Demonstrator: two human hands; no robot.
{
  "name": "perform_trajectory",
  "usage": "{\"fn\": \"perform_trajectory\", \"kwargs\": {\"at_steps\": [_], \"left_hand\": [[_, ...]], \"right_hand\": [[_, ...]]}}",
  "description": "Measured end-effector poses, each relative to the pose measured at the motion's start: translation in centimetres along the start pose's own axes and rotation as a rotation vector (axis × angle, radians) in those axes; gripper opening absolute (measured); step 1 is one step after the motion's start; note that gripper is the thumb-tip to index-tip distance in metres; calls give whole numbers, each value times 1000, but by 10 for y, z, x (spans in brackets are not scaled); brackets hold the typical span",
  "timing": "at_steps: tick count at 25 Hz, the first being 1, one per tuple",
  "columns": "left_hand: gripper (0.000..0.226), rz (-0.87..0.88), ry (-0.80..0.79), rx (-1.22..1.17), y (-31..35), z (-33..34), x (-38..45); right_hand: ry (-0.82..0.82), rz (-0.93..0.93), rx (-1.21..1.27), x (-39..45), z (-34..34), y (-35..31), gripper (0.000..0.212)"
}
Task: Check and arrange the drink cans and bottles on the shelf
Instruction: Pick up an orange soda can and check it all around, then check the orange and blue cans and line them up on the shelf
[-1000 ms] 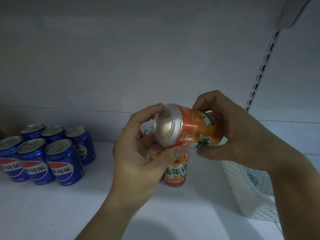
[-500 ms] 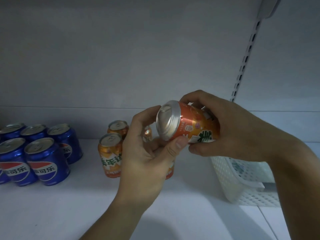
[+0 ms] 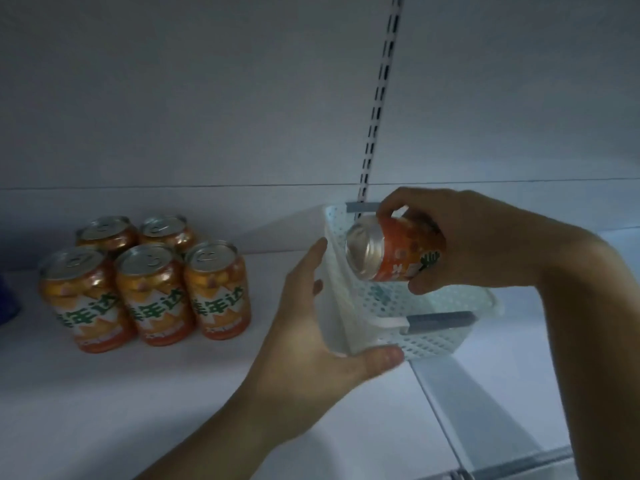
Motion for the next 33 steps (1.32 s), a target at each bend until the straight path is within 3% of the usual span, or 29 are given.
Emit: {"fn": "perform_trajectory", "kwargs": {"at_steps": [3,6,13,17,21,23,27,30,33], "left_hand": [[114,-11,-103,45,-25,34,3],[116,-41,-27,152,-48,45,1],[100,-70,95,396,-59,47,-2],[98,-73,93,473,-52,48,-4],[101,-74,6,467,-51,50,-1],[98,-68,-67,435,-50,44,2],[83,-150,-213,439,-46,6,-3],[81,-201,-320,571,-42,-28,-16],[66,-175,-445,680,-35,-52,-31]], "right_hand": [[-220,62,-98,11,37,15,74],[-400,71,-156,19,67,26,64],[-498,81,-125,27,84,32,58],[-335,144,-21,21,52,34,63],[63,107,134,21,5,20,36],[158,63,188,25,-4,5,30],[158,-53,203,37,2,-40,28],[137,-105,220,48,11,-75,25],[144,-180,235,60,23,-117,22]]}}
Point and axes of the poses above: each hand's wrist, its own x-axis towards the middle knuckle, its own z-axis out of the palm, y = z × x, the point moved 8 cm from there along x, towards the middle knuckle, and after that the axes turned 6 degrees about z, right-handed, at the moved point
